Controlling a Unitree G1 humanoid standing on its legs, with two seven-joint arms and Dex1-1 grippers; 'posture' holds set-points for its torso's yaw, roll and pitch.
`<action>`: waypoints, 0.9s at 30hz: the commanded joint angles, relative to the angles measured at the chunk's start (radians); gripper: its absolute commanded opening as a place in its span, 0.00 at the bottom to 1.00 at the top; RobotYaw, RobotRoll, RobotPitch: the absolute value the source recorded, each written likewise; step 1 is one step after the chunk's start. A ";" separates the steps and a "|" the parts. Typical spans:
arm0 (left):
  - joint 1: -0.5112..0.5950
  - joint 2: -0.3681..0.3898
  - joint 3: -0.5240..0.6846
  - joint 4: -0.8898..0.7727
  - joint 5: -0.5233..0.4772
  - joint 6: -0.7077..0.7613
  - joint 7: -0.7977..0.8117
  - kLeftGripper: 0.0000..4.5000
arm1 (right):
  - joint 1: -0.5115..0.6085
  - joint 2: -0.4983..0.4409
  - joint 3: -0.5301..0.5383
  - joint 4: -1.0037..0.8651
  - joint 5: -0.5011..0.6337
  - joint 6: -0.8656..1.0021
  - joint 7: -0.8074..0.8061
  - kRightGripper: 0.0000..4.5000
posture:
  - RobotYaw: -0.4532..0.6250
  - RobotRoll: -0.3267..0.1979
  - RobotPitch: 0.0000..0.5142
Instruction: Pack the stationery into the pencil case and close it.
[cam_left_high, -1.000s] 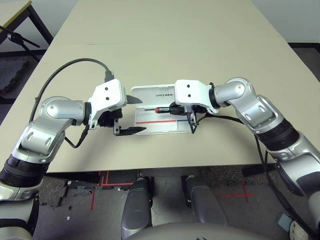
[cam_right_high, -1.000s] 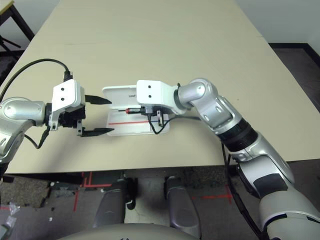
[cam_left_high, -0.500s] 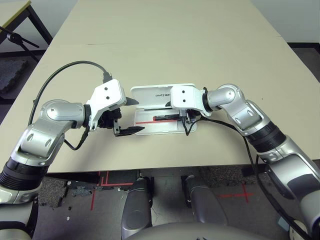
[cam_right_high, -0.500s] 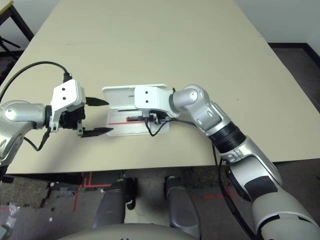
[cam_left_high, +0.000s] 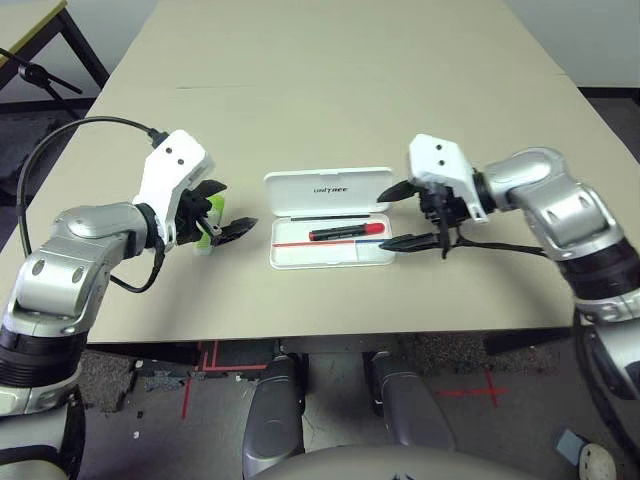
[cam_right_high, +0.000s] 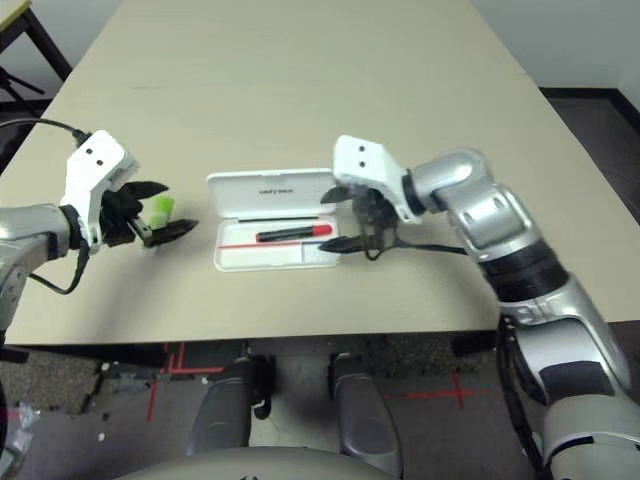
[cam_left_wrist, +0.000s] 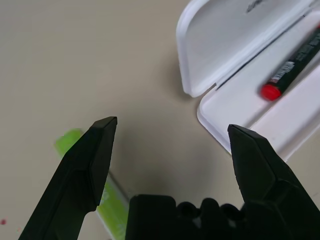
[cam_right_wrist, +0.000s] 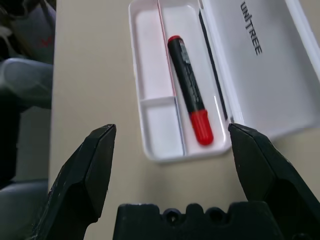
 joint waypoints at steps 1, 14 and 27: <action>-0.003 -0.038 0.032 -0.010 0.016 0.106 0.107 1.00 | 0.027 -0.051 -0.030 -0.032 0.053 0.040 0.048 0.99 | 0.41 0.62 0.36; -0.130 -0.191 0.086 0.187 0.091 0.290 0.384 1.00 | 0.068 -0.099 -0.030 -0.083 0.079 0.065 0.036 0.99 | 0.40 0.62 0.37; -0.155 -0.201 0.108 0.304 0.083 0.317 0.412 1.00 | 0.070 -0.099 -0.022 -0.083 0.070 0.048 0.028 0.99 | 0.39 0.62 0.36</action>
